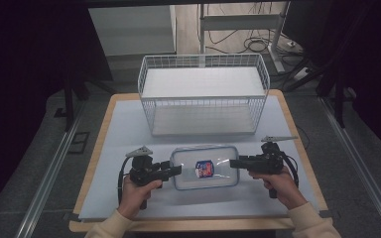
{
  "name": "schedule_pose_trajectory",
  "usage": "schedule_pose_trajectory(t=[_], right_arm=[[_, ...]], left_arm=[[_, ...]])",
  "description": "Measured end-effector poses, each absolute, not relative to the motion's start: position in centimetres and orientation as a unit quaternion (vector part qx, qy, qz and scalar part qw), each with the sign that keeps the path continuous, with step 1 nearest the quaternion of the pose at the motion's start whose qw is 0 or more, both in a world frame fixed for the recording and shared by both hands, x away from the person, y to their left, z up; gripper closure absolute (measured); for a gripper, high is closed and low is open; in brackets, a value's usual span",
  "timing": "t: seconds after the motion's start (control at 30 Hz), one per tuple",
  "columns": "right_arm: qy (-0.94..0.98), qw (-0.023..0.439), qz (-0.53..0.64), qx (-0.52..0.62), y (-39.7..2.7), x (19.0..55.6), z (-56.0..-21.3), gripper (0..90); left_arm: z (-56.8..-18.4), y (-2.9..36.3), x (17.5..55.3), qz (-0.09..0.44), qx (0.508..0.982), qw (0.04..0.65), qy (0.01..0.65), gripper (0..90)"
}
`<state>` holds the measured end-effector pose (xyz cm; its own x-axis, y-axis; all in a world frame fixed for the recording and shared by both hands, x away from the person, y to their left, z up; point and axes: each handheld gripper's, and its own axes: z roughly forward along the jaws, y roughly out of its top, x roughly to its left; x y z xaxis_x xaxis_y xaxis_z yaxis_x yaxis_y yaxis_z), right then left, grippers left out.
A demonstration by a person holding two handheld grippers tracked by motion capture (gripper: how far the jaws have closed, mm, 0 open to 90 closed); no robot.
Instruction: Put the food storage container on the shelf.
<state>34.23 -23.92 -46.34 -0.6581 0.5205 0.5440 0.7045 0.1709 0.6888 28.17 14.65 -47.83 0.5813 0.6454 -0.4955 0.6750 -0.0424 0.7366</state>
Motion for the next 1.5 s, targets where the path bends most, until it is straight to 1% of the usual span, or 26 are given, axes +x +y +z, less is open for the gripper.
schedule_pose_trajectory(t=[0.4,0.6,0.7,0.87,1.17,1.5], right_arm=[[-0.757,0.076,-0.515,-0.394,-24.0,34.9,-44.4,53.3],[-0.757,0.060,-0.525,-0.385,-24.0,35.4,-42.6,53.3],[-0.758,0.046,-0.530,-0.378,-23.9,35.5,-41.1,53.4],[-0.757,0.038,-0.535,-0.373,-23.8,35.8,-39.9,53.3],[-0.751,0.029,-0.544,-0.374,-23.7,36.4,-38.5,53.1],[-0.746,0.015,-0.553,-0.371,-23.9,37.0,-36.8,53.1]], left_arm=[[-45.4,14.7,29.4,-0.001,0.724,0.525,0.447,48.6],[-43.7,14.8,30.0,0.004,0.722,0.533,0.441,48.6],[-42.7,14.9,30.4,0.007,0.721,0.539,0.436,48.7],[-41.6,15.0,30.7,0.011,0.720,0.542,0.432,48.8],[-39.7,15.0,31.7,0.020,0.722,0.543,0.427,48.7],[-38.4,14.9,32.8,0.020,0.720,0.552,0.421,48.7]])
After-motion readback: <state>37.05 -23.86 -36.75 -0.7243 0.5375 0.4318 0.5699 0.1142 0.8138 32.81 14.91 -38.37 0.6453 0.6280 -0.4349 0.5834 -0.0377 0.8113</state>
